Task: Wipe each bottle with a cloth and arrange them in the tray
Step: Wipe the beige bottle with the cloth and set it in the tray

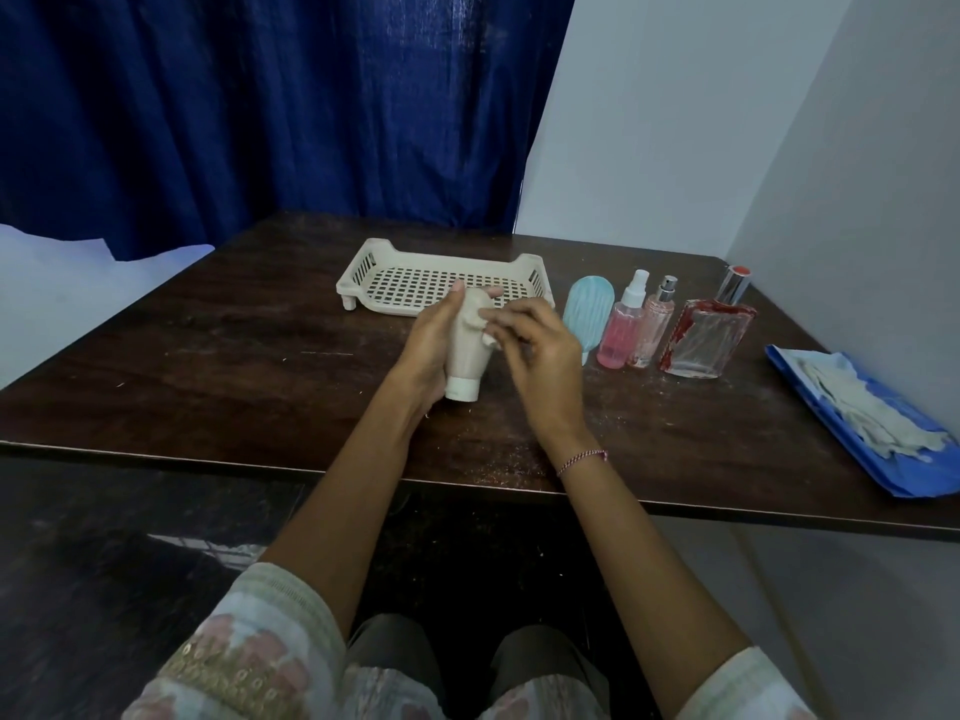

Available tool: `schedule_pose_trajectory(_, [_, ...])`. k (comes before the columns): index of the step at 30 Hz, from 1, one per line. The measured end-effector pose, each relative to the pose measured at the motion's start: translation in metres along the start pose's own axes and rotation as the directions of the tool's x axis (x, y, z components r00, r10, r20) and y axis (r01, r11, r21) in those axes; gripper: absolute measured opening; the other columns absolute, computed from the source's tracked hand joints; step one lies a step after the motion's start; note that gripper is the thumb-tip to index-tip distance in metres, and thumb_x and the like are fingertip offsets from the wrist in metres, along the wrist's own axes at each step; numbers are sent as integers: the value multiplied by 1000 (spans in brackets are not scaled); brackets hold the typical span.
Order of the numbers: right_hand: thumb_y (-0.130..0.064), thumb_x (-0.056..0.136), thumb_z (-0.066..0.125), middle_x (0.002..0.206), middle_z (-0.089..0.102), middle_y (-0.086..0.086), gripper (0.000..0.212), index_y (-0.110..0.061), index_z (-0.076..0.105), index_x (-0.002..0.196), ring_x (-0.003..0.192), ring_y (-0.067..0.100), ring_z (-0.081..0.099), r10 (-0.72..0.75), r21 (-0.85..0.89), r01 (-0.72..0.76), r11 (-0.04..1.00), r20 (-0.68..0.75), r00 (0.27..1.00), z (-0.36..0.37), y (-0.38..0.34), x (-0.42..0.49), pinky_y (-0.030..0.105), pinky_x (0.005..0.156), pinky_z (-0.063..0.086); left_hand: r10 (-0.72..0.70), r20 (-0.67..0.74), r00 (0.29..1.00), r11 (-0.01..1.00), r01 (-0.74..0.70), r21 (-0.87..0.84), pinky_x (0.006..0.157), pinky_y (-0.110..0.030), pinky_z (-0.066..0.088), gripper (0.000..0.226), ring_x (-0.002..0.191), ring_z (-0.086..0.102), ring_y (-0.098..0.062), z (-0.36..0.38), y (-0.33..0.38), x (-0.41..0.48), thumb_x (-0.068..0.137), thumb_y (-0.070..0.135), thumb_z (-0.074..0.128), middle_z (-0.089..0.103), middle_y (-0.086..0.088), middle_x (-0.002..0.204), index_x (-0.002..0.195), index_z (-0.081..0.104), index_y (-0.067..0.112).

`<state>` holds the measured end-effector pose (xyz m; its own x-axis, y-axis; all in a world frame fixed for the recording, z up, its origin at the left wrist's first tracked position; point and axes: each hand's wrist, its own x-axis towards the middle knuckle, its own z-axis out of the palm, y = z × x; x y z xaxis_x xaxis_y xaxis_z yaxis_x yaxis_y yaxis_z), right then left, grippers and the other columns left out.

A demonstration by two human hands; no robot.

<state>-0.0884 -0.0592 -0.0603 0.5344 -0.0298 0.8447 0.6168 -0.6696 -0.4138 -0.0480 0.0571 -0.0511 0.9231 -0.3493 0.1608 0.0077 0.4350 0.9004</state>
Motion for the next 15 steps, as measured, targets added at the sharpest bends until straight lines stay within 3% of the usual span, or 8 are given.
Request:
schedule_pose_trajectory(3, [-2, 86, 63, 94, 57, -4, 17, -3, 69, 101, 88, -1, 53, 119, 33, -116, 993, -135, 984, -2, 4, 4, 15, 78, 49, -45, -5, 999, 994, 45, 96, 61, -24, 50, 36, 71, 61, -12, 4, -3, -3, 98, 40, 41, 68, -2, 81, 98, 65, 13])
schedule_pose_trajectory(5, [-3, 86, 63, 93, 58, -4, 17, -4, 70, 101, 87, 0, 53, 146, 69, -138, 988, -129, 981, -1, 5, 5, 15, 77, 49, -47, -32, 998, 993, 50, 104, 60, -23, 50, 35, 72, 62, -12, 4, -4, -2, 97, 40, 42, 68, -2, 81, 99, 64, 13])
schedule_pose_trajectory(10, [-6, 85, 65, 94, 60, -3, 17, -7, 70, 101, 90, 10, 59, 139, 179, -142, 974, 26, 990, 3, 4, 1, 33, 78, 55, 38, -122, 992, 999, -37, 12, 67, -28, 55, 43, 80, 64, -18, -1, -1, 3, 100, 39, 35, 68, -10, 90, 104, 67, 10])
schedule_pose_trajectory(15, [-7, 82, 68, 93, 62, -1, 17, -10, 72, 99, 90, 12, 60, 105, 210, -152, 966, 221, 970, 7, 1, -5, 38, 77, 55, 141, -373, 917, 985, -168, -40, 78, -45, 51, 33, 89, 55, -31, -14, -3, 11, 99, 37, 42, 60, -15, 99, 92, 71, 22])
